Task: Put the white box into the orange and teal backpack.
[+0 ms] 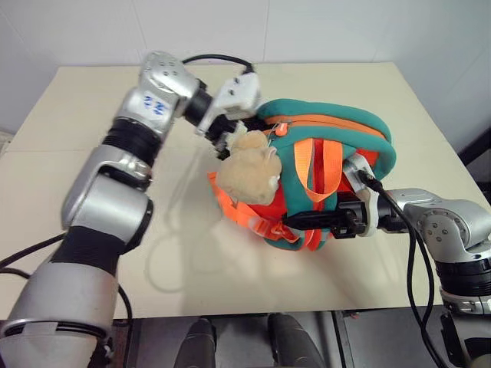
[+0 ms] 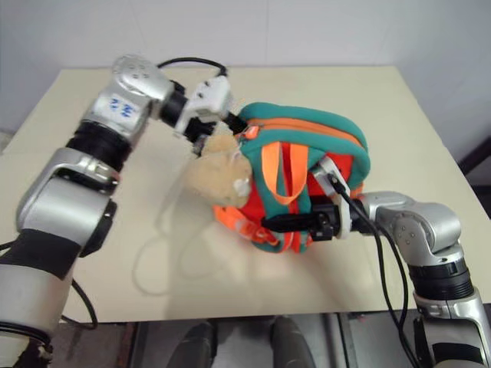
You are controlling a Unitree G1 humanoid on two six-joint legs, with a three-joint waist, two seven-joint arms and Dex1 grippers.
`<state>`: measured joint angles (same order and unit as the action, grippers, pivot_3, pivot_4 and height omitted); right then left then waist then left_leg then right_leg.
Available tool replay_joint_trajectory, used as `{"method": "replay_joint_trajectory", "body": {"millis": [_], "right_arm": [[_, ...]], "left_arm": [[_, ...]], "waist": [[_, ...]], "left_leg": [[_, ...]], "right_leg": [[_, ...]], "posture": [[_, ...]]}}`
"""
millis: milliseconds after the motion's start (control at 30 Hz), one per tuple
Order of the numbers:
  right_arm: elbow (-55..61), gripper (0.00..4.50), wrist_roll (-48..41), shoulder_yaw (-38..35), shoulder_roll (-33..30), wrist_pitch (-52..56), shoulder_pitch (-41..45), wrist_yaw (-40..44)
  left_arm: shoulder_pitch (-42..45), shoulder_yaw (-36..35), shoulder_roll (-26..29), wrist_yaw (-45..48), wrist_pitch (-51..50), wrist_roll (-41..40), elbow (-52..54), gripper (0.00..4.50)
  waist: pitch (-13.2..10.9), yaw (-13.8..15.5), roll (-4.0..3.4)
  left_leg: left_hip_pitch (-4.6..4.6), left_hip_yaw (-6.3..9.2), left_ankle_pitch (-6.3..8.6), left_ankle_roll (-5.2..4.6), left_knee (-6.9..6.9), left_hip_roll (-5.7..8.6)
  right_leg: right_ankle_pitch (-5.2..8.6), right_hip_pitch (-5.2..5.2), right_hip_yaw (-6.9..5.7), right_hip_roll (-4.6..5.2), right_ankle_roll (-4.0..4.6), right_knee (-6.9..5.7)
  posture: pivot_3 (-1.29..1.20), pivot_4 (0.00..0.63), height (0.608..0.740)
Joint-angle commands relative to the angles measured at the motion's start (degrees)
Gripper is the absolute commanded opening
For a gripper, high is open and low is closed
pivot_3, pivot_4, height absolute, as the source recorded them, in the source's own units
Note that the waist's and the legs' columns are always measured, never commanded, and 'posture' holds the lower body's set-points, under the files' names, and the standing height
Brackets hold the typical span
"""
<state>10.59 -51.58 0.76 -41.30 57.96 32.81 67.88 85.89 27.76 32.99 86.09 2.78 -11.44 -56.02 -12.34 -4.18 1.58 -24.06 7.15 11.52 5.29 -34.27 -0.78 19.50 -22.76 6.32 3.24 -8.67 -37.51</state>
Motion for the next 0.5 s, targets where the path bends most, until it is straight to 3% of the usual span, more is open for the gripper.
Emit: {"method": "replay_joint_trajectory", "body": {"millis": [33,167,367,500], "right_arm": [[0.39,0.00,-0.80,-1.27,-0.43,0.23,-0.31,0.00],[0.71,0.00,-1.13,-1.25,-0.25,0.64,-0.56,-0.39],[0.75,0.00,-1.19,-1.31,-0.63,0.83,-0.56,-0.24],[0.39,0.00,-0.83,-0.88,-0.49,0.69,-0.20,0.10]], "left_arm": [[-1.70,1.23,6.42,6.41,-1.57,-1.64,2.63,4.46],[-3.67,2.27,12.47,6.41,-4.27,-5.23,6.46,4.46],[-11.00,0.50,24.16,6.41,-24.78,-27.53,31.33,4.46],[-16.57,-6.25,23.24,5.45,-31.42,-30.27,41.42,4.46]], "waist": [[0.00,-0.18,-0.01],[0.00,0.17,0.00],[-0.01,0.47,-0.01],[-0.01,0.84,-0.01]], "left_leg": [[0.01,0.00,0.00,0.00,0.00,0.00],[-0.04,0.04,-0.01,0.00,-0.02,0.01],[-0.10,0.07,-0.01,0.00,0.05,-0.02],[-0.01,0.07,-0.02,0.00,0.01,-0.03]], "right_leg": [[0.00,0.00,0.00,0.00,0.00,-0.02],[0.00,0.01,-0.01,0.00,0.00,-0.03],[0.03,0.00,-0.02,0.01,0.03,0.02],[0.08,0.00,-0.02,0.00,0.08,-0.14]], "posture": [[0.00,0.150,0.740],[0.00,0.150,0.740],[0.00,0.150,0.740],[0.00,0.150,0.740]]}}
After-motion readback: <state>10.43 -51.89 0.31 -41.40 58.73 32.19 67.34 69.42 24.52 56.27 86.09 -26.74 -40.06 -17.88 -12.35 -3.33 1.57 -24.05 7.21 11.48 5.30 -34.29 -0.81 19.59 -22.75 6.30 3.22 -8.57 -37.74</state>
